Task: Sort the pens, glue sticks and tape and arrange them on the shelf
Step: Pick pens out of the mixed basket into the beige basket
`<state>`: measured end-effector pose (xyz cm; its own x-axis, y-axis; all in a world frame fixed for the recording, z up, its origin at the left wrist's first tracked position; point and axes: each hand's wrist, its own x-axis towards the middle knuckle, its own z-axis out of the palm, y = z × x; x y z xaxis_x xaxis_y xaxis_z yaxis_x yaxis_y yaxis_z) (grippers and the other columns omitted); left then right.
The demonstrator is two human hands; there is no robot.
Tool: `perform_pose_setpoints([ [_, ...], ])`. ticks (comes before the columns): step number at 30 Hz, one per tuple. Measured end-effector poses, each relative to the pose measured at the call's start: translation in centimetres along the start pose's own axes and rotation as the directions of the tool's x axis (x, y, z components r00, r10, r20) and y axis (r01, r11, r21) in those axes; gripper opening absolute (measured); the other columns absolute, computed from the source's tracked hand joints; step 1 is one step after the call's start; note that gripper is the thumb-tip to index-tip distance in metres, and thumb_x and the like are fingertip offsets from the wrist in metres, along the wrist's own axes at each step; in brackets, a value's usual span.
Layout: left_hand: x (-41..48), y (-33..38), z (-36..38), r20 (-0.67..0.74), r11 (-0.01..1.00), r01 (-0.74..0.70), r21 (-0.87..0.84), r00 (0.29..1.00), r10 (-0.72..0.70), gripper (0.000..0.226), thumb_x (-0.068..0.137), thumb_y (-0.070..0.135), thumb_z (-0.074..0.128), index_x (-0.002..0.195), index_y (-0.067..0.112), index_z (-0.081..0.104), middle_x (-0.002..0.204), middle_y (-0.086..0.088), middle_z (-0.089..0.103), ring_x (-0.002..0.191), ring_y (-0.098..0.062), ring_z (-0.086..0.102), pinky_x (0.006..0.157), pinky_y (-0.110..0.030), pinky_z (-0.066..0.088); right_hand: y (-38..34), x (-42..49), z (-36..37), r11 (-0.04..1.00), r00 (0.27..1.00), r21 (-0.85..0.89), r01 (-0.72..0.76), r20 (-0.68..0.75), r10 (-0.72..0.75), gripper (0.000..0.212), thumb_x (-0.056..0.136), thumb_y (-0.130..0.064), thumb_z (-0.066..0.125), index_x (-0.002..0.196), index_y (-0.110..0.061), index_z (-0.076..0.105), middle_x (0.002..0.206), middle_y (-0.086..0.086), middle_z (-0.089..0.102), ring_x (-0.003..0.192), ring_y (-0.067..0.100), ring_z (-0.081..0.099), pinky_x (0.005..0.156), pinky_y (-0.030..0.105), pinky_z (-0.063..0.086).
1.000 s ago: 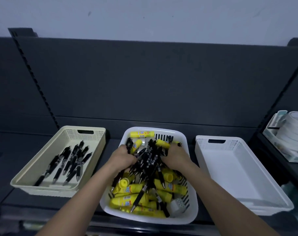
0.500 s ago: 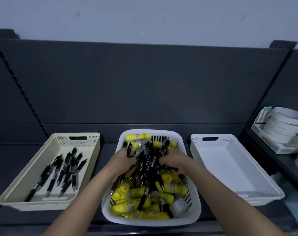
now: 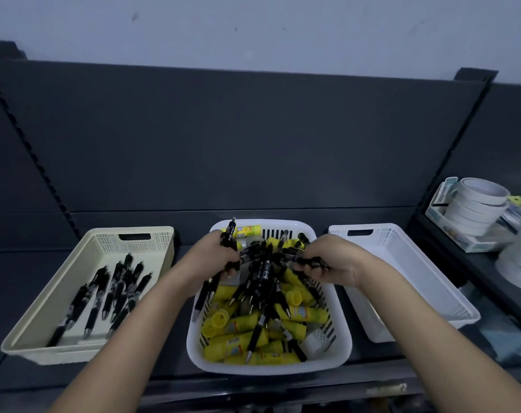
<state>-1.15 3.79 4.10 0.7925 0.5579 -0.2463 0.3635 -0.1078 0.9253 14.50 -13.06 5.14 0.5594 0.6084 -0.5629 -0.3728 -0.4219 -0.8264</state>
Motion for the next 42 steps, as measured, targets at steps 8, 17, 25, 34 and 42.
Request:
perform_pose_setpoints([
  [8,-0.4,0.6,0.9,-0.010,0.980,-0.138,-0.145,0.990,0.138,0.013,0.087,0.000,0.057,0.097,0.008,0.054,0.070,-0.009,0.060,0.056,-0.017,0.057,0.055,-0.032,0.042,0.9,-1.4,1.1,0.901,0.996,0.425,0.088,-0.018,-0.089,0.014,0.091,-0.007,0.058,0.078,-0.003,0.056,0.065,0.010,0.059,0.054,0.014,0.054,0.044,0.018,0.046],
  [17,-0.1,1.9,5.0,0.041,0.955,-0.241,-0.175,0.967,0.252,0.020,0.083,-0.005,0.058,0.096,0.010,0.060,0.063,-0.005,0.057,0.052,-0.021,0.054,0.050,-0.029,0.039,2.5,-2.1,-0.5,0.853,0.989,0.502,0.145,-0.036,-0.147,0.011,0.092,0.003,0.052,0.082,-0.002,0.055,0.069,0.013,0.063,0.061,0.018,0.062,0.053,0.024,0.054],
  [25,1.1,6.6,12.2,0.170,0.920,-0.215,-0.327,0.945,0.281,0.023,0.082,-0.010,0.061,0.099,0.006,0.058,0.068,-0.007,0.061,0.055,-0.022,0.060,0.048,-0.026,0.042,1.2,-2.4,-7.1,0.845,0.953,0.443,0.301,-0.110,-0.282,0.013,0.093,0.003,0.051,0.082,0.000,0.057,0.069,0.014,0.062,0.062,0.020,0.060,0.058,0.029,0.054],
  [34,5.1,7.9,24.5,0.258,0.881,0.110,-0.461,0.966,0.014,0.031,0.085,-0.017,0.049,0.098,0.010,0.052,0.088,-0.012,0.061,0.075,-0.025,0.063,0.066,-0.033,0.056,3.4,0.5,-17.3,0.875,0.965,0.423,0.237,-0.210,-0.160,0.012,0.088,0.011,0.052,0.093,0.003,0.060,0.086,0.018,0.062,0.073,0.022,0.060,0.057,0.027,0.056],
  [42,7.2,6.1,30.1,0.162,0.883,0.192,-0.429,0.978,-0.134,0.028,0.081,-0.017,0.045,0.094,0.007,0.054,0.082,-0.017,0.059,0.062,-0.019,0.057,0.052,-0.025,0.051,6.5,3.4,-20.7,0.931,0.968,0.334,0.144,-0.242,-0.062,0.028,0.083,0.017,0.048,0.093,-0.005,0.062,0.074,0.013,0.062,0.064,0.016,0.057,0.047,0.019,0.047],
])
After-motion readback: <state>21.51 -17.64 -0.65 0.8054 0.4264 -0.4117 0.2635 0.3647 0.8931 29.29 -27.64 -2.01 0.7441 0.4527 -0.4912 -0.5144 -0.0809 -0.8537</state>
